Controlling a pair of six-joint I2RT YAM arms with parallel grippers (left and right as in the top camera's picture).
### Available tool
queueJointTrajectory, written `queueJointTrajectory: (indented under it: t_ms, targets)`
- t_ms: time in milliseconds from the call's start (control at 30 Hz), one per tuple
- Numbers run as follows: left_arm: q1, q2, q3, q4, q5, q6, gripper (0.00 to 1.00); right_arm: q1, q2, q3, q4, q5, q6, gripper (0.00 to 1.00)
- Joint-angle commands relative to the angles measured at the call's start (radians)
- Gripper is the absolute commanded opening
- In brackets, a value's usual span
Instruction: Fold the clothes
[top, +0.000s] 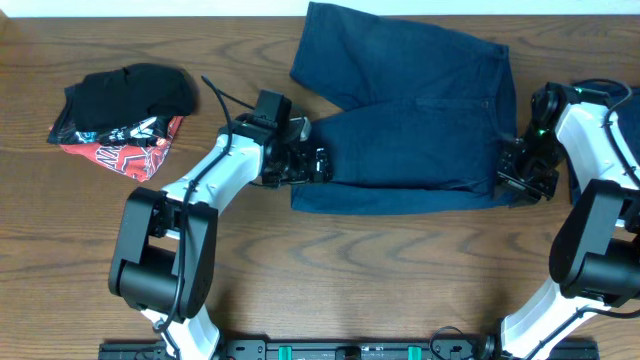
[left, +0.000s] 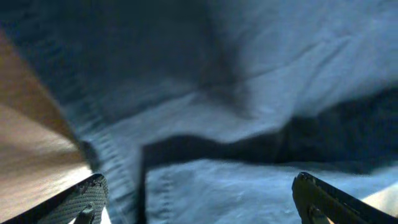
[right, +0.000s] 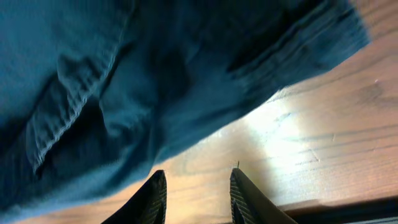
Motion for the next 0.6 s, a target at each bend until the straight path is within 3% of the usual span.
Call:
queueJointTrajectory:
  t_ms: [0,267,567]
  targets:
    - [-0.014,0.004,0.003,0.016,0.027,0.076,0.96,-0.04,0.002,-0.003,0.016,0.014,0.047,0.33]
    - [-0.017,0.005,0.003,0.037,0.027,0.091,0.96,-0.131,0.002,-0.032,0.042,0.028,0.061,0.35]
    - [-0.042,0.006,0.003,0.041,-0.04,0.128,0.96,-0.151,0.002,-0.159,0.237,-0.076,0.061,0.38]
